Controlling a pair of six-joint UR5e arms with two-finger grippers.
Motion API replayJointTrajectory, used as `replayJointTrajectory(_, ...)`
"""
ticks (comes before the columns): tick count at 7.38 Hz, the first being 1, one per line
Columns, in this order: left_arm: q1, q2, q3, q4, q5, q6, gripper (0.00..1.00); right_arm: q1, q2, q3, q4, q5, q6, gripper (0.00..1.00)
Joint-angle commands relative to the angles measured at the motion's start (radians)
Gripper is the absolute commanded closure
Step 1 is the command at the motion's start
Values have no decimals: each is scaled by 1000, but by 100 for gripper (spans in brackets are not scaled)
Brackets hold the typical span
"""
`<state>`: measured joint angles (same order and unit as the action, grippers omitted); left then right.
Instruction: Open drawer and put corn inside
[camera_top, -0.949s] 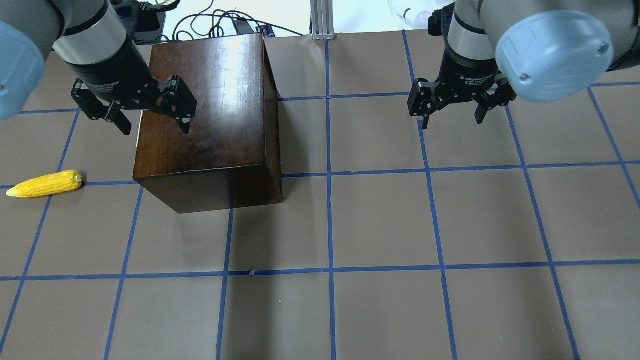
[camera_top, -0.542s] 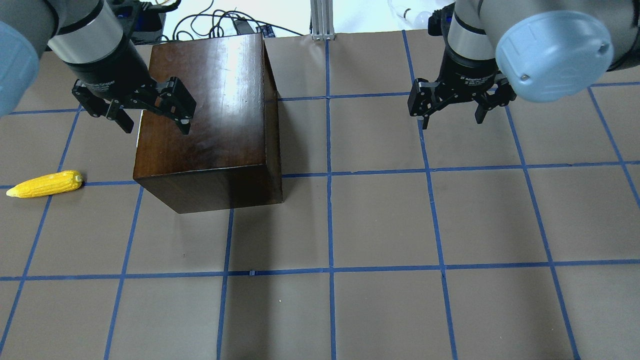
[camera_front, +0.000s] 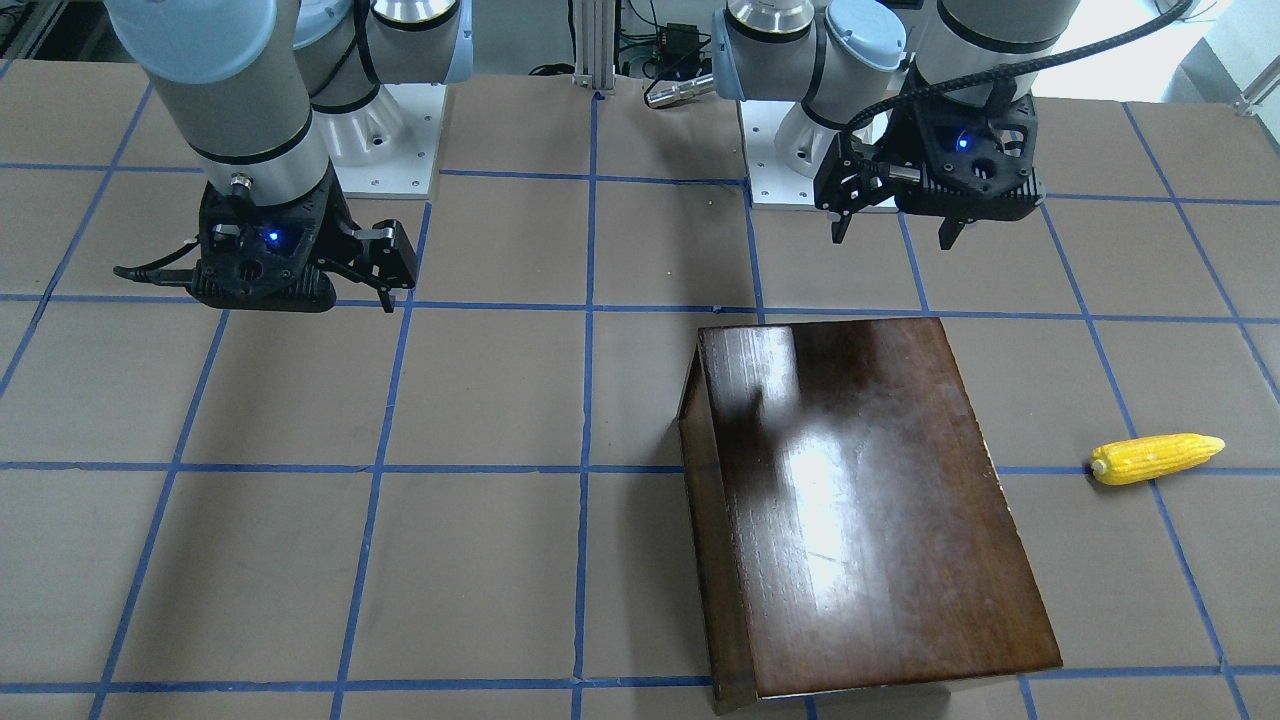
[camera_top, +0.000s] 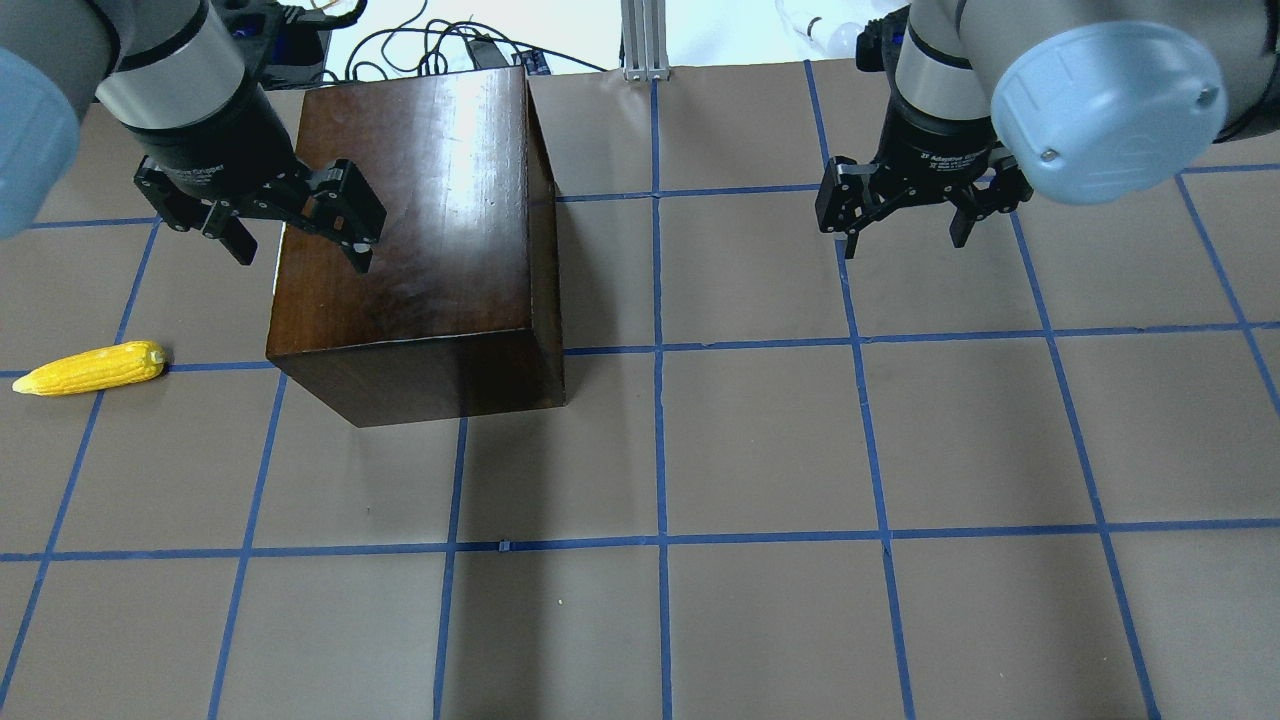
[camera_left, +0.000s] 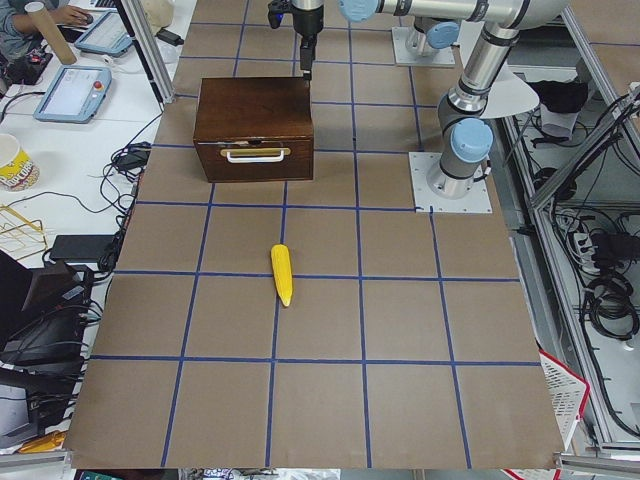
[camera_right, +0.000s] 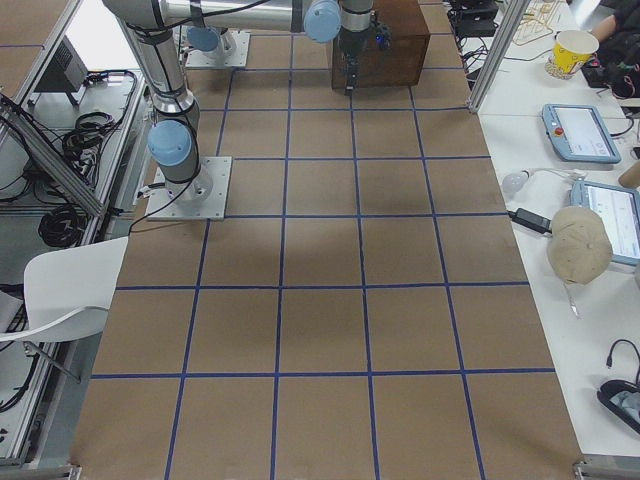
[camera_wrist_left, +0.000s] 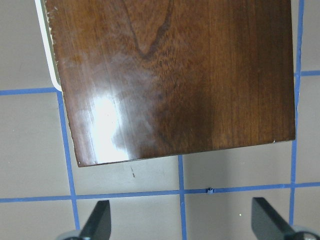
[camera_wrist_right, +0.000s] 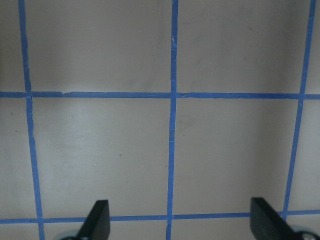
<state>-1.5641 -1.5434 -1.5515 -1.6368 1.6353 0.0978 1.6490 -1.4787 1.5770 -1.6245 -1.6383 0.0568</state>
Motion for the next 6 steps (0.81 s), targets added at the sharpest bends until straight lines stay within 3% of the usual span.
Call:
replayJointTrajectory(1, -1, 2, 1, 9, 0, -33, 0, 0, 0, 0, 0, 0, 0, 0)
replayJointTrajectory(6, 16, -23, 5, 80, 0, -18, 0, 0, 0, 0, 0, 0, 0, 0)
